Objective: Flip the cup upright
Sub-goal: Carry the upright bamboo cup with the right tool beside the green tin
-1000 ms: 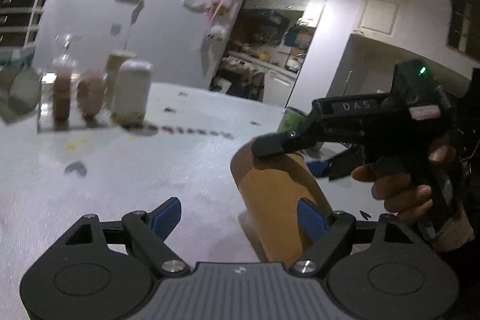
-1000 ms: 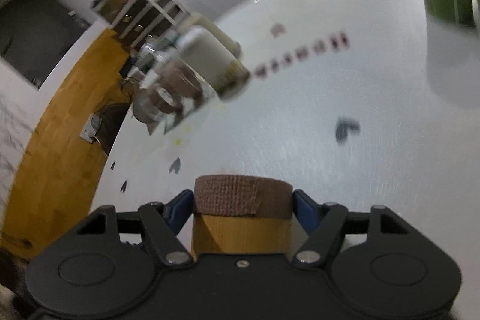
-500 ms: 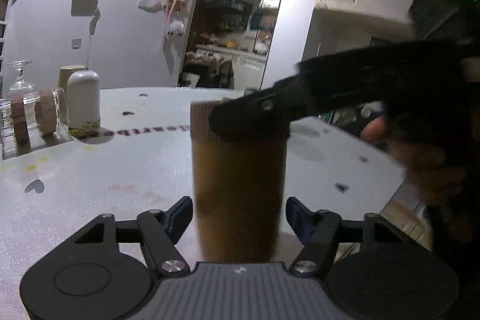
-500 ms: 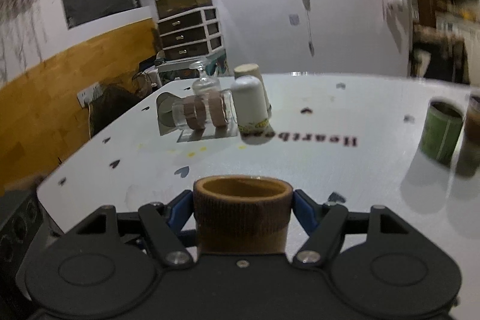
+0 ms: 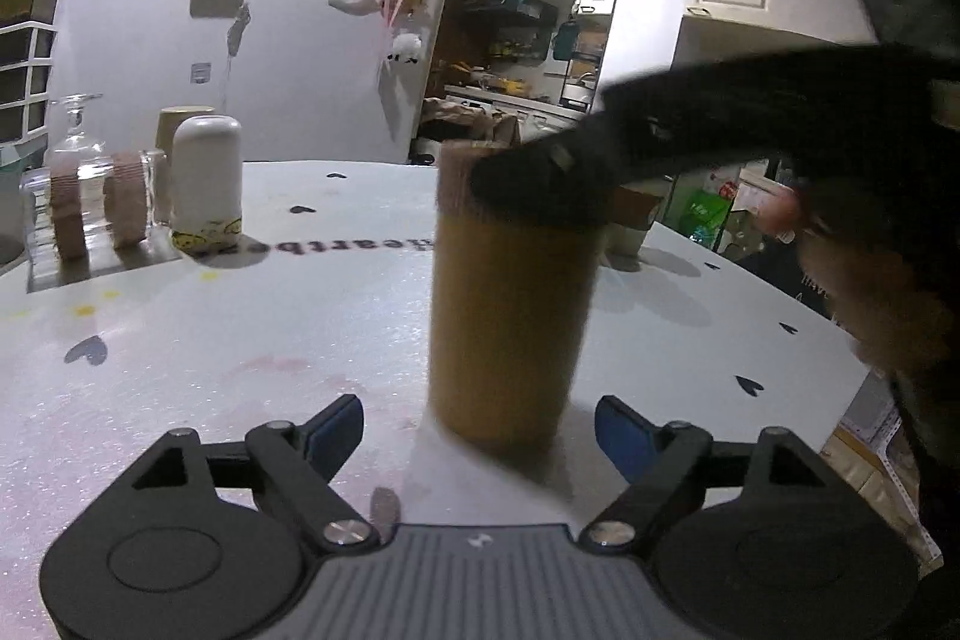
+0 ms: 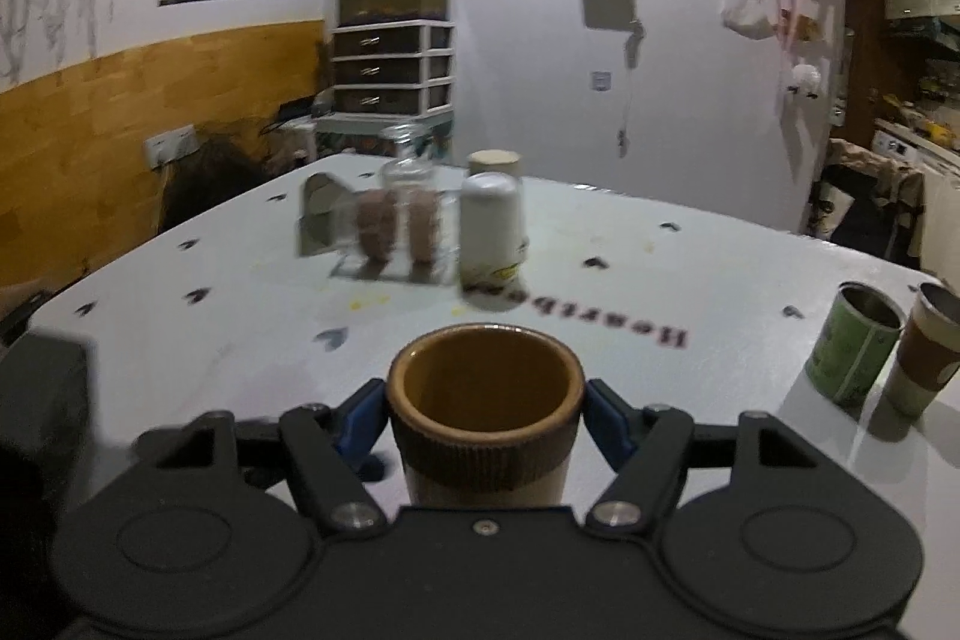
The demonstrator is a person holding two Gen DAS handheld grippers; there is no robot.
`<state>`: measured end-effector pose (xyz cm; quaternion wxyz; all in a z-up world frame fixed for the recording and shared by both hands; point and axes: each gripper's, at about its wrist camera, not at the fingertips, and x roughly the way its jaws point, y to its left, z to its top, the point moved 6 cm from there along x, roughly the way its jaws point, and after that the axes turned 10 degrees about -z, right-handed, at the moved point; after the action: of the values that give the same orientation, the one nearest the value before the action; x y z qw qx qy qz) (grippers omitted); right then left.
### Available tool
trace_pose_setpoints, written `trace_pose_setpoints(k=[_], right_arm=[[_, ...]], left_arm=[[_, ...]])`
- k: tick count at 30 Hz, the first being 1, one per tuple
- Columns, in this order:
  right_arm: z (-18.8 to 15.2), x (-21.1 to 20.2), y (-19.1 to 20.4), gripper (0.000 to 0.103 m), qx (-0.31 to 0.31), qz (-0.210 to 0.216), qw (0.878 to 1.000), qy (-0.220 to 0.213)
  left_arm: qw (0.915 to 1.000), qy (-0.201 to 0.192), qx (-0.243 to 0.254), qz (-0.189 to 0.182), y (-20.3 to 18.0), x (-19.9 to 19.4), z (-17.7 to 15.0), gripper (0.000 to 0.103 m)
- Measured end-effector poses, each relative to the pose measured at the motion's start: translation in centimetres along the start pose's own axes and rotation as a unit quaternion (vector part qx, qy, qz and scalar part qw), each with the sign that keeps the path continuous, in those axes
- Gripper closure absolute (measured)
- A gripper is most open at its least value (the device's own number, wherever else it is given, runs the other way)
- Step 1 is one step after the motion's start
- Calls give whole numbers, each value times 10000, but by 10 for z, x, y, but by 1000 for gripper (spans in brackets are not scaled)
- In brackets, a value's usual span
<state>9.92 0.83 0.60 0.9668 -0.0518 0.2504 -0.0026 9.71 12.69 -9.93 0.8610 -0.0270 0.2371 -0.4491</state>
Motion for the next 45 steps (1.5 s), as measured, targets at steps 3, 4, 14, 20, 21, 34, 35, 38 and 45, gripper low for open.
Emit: trace_pose_setpoints(k=[3, 4, 14, 20, 21, 34, 35, 38, 45], right_arm=[[13, 25, -25, 32, 175, -410, 9990, -79], [18, 33, -36, 32, 282, -529, 9981, -137], [58, 110, -123, 32, 1024, -1587, 9810, -450], [66, 150, -148, 32, 1296, -2092, 9688, -296], [66, 156, -153, 32, 1339, -2164, 9667, -279], [61, 170, -154, 11, 1243, -2322, 9645, -178], [62, 167, -153, 11, 1223, -2307, 9651, -191], [63, 145, -149, 11, 1249, -2179, 9675, -292], [38, 61, -139, 6, 1427, -1953, 9672, -780]], left_arm=[[9999, -36, 29, 92, 3, -4, 1, 18], [9999, -54, 31, 114, 4, -5, 1, 18], [9996, -56, -15, 273, 11, -6, -2, 18], [9996, -70, 9, 288, 11, -7, -3, 18], [9995, -68, -1, 294, 12, -7, -3, 18], [9993, -75, 21, 376, 13, -9, -1, 16], [9992, -93, 33, 397, 13, -10, 0, 14], [9988, -157, 50, 465, 12, -10, 4, 13], [9960, -306, 303, 779, 7, -12, 24, 11]])
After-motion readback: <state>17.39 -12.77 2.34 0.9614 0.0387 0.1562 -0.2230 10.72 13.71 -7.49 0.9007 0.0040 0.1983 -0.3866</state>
